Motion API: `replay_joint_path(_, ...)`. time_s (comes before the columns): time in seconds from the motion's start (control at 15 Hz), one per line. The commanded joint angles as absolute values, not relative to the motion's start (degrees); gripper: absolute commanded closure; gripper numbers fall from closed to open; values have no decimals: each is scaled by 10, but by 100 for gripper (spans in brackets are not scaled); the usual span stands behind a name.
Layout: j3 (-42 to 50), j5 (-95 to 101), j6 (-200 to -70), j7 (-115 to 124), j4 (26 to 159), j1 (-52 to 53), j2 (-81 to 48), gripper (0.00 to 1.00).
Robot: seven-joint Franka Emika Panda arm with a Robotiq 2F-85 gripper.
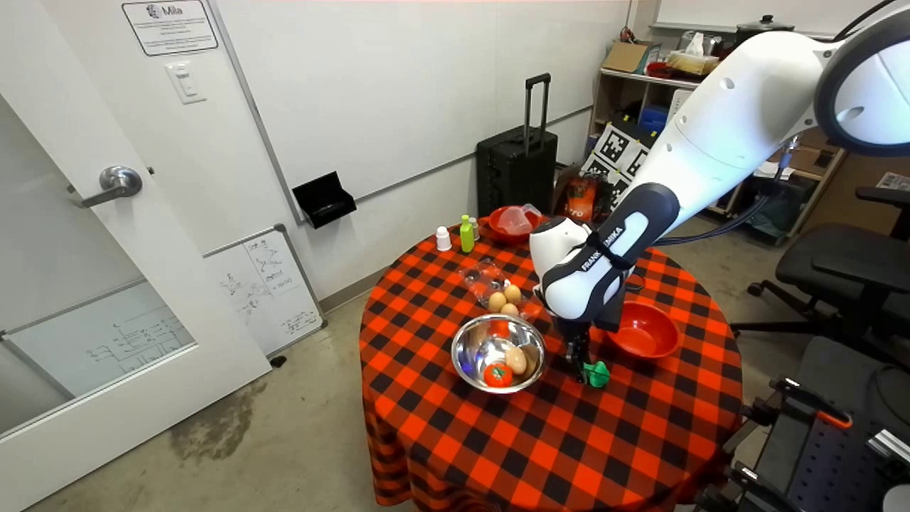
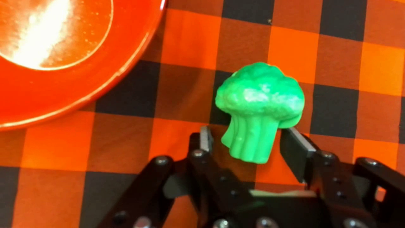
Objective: Take the broccoli out of the bowl and put it on the table
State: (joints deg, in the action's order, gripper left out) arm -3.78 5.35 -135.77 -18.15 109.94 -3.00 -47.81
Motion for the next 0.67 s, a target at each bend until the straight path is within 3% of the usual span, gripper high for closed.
replay_joint_path(0.0, -30, 66, -1362, -167, 1096, -18, -475, 8)
replay_joint_path(0.13, -28, 70, -1367, -168, 1106, -19, -463, 0)
replay_joint_path(0.6, -33, 73, -1400, -188, 1182, -38, -360, 0)
